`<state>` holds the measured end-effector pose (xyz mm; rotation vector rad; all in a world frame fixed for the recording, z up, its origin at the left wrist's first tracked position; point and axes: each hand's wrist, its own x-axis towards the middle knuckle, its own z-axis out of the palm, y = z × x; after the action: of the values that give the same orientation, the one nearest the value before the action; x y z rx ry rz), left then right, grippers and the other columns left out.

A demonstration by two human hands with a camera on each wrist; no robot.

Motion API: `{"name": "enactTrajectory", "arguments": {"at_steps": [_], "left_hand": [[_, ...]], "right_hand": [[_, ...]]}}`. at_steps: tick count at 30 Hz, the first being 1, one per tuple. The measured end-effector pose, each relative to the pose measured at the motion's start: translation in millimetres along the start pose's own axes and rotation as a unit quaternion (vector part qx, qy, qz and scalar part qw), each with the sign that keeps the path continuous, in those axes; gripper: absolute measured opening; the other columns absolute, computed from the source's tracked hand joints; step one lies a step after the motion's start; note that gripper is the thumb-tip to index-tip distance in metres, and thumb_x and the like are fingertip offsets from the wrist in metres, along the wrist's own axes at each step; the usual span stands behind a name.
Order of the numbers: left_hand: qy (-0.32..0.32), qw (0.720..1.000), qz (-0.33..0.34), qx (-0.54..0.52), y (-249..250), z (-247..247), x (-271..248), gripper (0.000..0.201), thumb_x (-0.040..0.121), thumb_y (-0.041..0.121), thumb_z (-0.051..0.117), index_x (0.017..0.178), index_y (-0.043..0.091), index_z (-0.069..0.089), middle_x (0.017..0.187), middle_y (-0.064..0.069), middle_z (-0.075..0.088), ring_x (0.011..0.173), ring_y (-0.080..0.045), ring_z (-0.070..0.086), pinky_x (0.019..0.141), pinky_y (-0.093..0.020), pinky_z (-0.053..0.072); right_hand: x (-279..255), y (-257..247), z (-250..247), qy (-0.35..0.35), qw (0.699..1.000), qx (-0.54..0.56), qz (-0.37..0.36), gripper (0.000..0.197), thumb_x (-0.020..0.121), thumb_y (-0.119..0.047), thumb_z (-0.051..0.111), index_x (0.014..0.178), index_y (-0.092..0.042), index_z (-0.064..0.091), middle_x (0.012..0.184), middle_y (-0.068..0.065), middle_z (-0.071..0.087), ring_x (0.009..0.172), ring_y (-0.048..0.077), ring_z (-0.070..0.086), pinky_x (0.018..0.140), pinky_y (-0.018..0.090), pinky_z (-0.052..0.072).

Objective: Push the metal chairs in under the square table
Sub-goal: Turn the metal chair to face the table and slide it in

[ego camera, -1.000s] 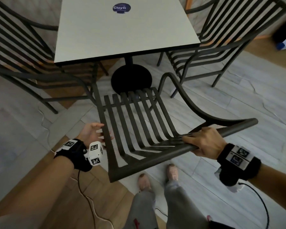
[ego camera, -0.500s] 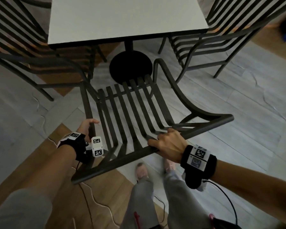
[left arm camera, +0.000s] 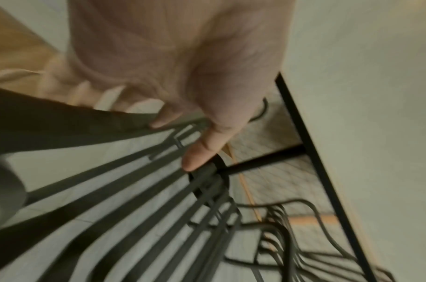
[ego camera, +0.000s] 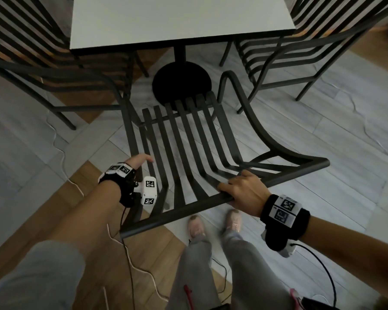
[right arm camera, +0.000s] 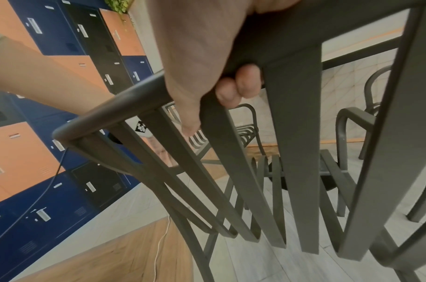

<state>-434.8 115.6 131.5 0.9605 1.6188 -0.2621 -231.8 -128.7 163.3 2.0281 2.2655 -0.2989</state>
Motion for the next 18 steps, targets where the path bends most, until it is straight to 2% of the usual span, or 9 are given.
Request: {"name": "enactTrajectory", "arguments": {"at_steps": [1, 3, 5, 6, 9, 11, 14, 16, 18], "left_hand": [[-0.008, 0.999, 0.021, 0.026, 6, 4, -9, 0.077, 0.076, 0.026, 0.066, 0.145, 0.009, 0.034, 0.151, -0.018, 0.034, 0.134, -0.04, 0.038, 0.11, -0.05, 0.037], [-0.037, 0.995, 0.062, 0.063, 18, 14, -34, 0.075, 0.076, 0.027, 0.069, 0.143, 0.013, 0.037, 0.144, -0.012, 0.041, 0.132, -0.032, 0.042, 0.109, -0.048, 0.039], [-0.093, 0.982, 0.104, 0.123, 26, 24, -68, 0.07, 0.082, 0.027, 0.067, 0.144, 0.014, 0.038, 0.14, -0.01, 0.045, 0.13, -0.024, 0.043, 0.111, -0.045, 0.036], [-0.128, 0.97, 0.121, 0.165, 27, 28, -86, 0.069, 0.084, 0.027, 0.067, 0.145, 0.015, 0.037, 0.144, -0.009, 0.044, 0.133, -0.023, 0.042, 0.113, -0.046, 0.034], [-0.21, 0.928, 0.116, 0.284, 16, 43, -136, 0.073, 0.083, 0.029, 0.068, 0.148, 0.022, 0.034, 0.154, -0.006, 0.035, 0.141, -0.027, 0.036, 0.115, -0.053, 0.03], [-0.235, 0.907, 0.096, 0.337, -4, 55, -156, 0.075, 0.083, 0.027, 0.068, 0.149, 0.024, 0.032, 0.156, -0.006, 0.032, 0.142, -0.027, 0.034, 0.117, -0.051, 0.028], [-0.19, 0.886, 0.132, 0.402, -36, 80, -166, 0.069, 0.086, 0.018, 0.063, 0.148, 0.024, 0.032, 0.148, -0.007, 0.043, 0.134, -0.026, 0.042, 0.112, -0.038, 0.035], [-0.124, 0.879, 0.176, 0.426, -52, 90, -161, 0.061, 0.087, 0.016, 0.053, 0.143, 0.033, 0.037, 0.135, -0.007, 0.054, 0.121, -0.027, 0.052, 0.107, -0.046, 0.04], [-0.081, 0.872, 0.218, 0.431, -62, 94, -148, 0.051, 0.082, 0.028, 0.049, 0.129, 0.048, 0.047, 0.113, 0.001, 0.064, 0.109, -0.026, 0.058, 0.103, -0.059, 0.038]], "right_hand": [[0, 4, 0, -0.002, 1.0, 0.0, -0.007, 0.02, 0.072, -0.038, 0.069, 0.086, -0.025, 0.065, 0.069, -0.004, 0.064, 0.067, 0.019, 0.063, 0.066, 0.032, 0.048], [-2, 12, -3, -0.023, 1.0, -0.006, -0.01, 0.023, 0.075, -0.041, 0.065, 0.093, -0.026, 0.065, 0.086, -0.002, 0.063, 0.083, 0.02, 0.06, 0.073, 0.036, 0.047], [-6, 24, -10, -0.05, 0.999, -0.01, 0.002, 0.025, 0.075, -0.038, 0.065, 0.098, -0.027, 0.066, 0.1, -0.001, 0.063, 0.092, 0.021, 0.059, 0.079, 0.039, 0.047], [-9, 32, -13, -0.068, 0.998, -0.01, 0.008, 0.027, 0.076, -0.037, 0.065, 0.102, -0.027, 0.066, 0.105, 0.0, 0.063, 0.097, 0.022, 0.059, 0.082, 0.04, 0.047], [-22, 55, -22, -0.106, 0.994, -0.014, 0.031, 0.034, 0.078, -0.042, 0.064, 0.11, -0.03, 0.063, 0.111, -0.003, 0.063, 0.103, 0.022, 0.057, 0.086, 0.04, 0.045], [-32, 72, -24, -0.114, 0.991, -0.023, 0.07, 0.042, 0.073, -0.057, 0.059, 0.111, -0.037, 0.061, 0.106, -0.008, 0.065, 0.098, 0.02, 0.061, 0.084, 0.038, 0.047], [-43, 97, -18, -0.115, 0.984, -0.02, 0.138, 0.053, 0.067, -0.075, 0.041, 0.101, -0.041, 0.062, 0.088, -0.016, 0.07, 0.079, 0.012, 0.066, 0.069, 0.031, 0.054], [-46, 103, -18, -0.112, 0.982, -0.032, 0.151, 0.043, 0.074, -0.07, 0.045, 0.097, -0.04, 0.065, 0.081, -0.016, 0.071, 0.072, 0.012, 0.065, 0.066, 0.029, 0.053], [-49, 100, -19, -0.106, 0.984, -0.044, 0.139, 0.029, 0.082, -0.056, 0.05, 0.097, -0.037, 0.066, 0.08, -0.013, 0.071, 0.073, 0.013, 0.065, 0.07, 0.031, 0.053]]}}
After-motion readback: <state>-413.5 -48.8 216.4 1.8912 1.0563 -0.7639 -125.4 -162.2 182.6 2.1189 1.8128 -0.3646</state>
